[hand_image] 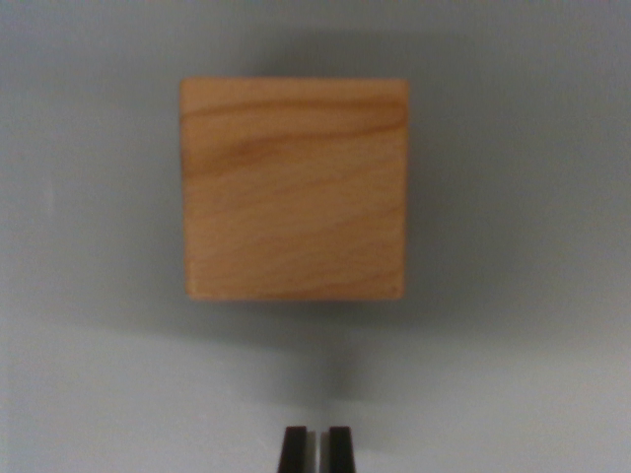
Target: Push wooden cube
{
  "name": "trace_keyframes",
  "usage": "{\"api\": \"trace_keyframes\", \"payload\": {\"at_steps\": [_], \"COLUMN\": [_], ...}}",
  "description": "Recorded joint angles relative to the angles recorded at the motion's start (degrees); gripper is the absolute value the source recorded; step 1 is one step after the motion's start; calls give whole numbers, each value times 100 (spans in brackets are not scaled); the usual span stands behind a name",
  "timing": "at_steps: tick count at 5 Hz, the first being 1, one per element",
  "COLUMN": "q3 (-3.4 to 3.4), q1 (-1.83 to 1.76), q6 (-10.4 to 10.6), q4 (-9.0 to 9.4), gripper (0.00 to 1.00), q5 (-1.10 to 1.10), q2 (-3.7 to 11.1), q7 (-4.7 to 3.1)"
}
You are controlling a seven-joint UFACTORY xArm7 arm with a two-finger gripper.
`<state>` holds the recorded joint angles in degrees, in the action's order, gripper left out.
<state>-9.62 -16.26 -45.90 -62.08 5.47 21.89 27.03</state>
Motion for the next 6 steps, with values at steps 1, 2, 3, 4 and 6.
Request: {"api": "trace_keyframes", "payload": {"at_steps": [1,2,3,4,6], "q3": [-15,-15,-18,-18,-18], "q1": [-20,-20,-24,-24,-24], "q6": [56,56,69,69,69], "q4": [35,35,44,44,44], "gripper": [0,0,0,0,0], "q5": [8,8,10,10,10], "q2": [29,29,36,36,36], "q7": [36,36,45,45,45]}}
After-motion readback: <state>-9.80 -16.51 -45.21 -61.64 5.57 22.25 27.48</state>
